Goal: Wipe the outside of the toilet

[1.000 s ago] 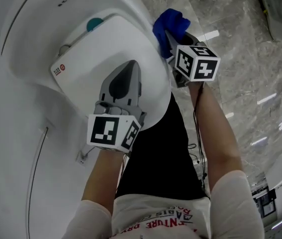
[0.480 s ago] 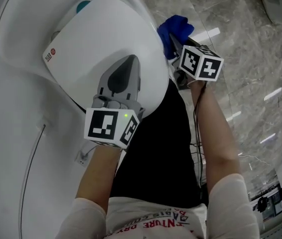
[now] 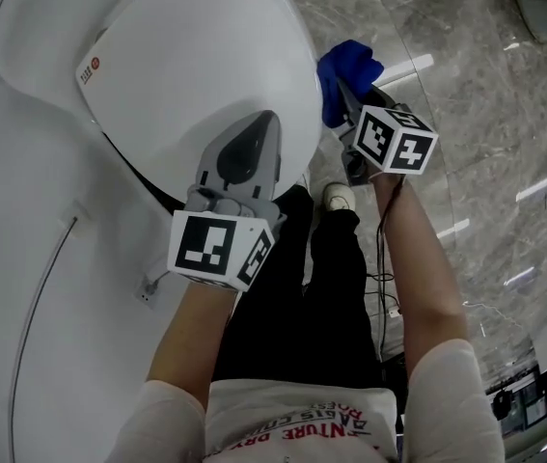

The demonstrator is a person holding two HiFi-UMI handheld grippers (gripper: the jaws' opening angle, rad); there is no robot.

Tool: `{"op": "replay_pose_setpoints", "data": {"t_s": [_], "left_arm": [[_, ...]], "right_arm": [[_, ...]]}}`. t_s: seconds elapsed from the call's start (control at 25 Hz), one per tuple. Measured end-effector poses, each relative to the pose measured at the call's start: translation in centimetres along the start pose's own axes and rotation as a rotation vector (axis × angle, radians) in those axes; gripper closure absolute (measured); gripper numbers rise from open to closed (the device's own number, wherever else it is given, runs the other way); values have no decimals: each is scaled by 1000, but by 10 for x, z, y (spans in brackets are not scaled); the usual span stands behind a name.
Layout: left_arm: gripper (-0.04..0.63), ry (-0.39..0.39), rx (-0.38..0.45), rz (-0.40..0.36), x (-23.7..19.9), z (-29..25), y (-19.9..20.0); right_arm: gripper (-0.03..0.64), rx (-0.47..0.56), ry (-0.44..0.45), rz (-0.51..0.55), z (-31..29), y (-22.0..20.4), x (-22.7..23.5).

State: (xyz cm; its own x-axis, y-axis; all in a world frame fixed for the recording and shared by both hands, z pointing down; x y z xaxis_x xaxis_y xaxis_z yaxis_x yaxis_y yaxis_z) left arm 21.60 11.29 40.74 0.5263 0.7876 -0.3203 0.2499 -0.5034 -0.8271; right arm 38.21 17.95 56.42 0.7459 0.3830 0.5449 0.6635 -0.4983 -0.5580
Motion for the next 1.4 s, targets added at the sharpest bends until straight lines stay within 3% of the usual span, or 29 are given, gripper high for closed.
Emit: {"op": "replay_pose_setpoints", "data": {"t_s": [0.28, 0.56, 0.92, 1.16, 1.4], "left_arm": [[589, 110, 45, 39, 22, 41, -29], [589, 205, 68, 118, 48, 86, -72], [589, 266, 73, 190, 66, 133, -108], [589, 299, 88, 246, 52, 165, -128], [589, 307, 77, 260, 27, 205, -145]], "right_arm": [[540, -58, 53, 140, 26, -24, -3], [540, -95, 66, 154, 52, -61, -11], [540, -121, 8, 75, 73, -113, -30], [540, -84, -85, -100, 80, -148, -52], [540, -69, -154, -118, 83, -171, -71]]}}
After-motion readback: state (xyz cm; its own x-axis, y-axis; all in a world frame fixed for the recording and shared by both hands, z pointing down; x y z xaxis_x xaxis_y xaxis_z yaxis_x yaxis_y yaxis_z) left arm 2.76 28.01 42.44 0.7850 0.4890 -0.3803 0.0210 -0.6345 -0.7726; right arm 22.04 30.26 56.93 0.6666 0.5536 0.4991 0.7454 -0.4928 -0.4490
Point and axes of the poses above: the fingertips, and each gripper's own axes: z backward along the fingers, x to its right, y out of its top, the point moved 7 cm from there along z, backward along the fingers, and after that the axes turned 8 degrees about x, right-handed, at the moved point
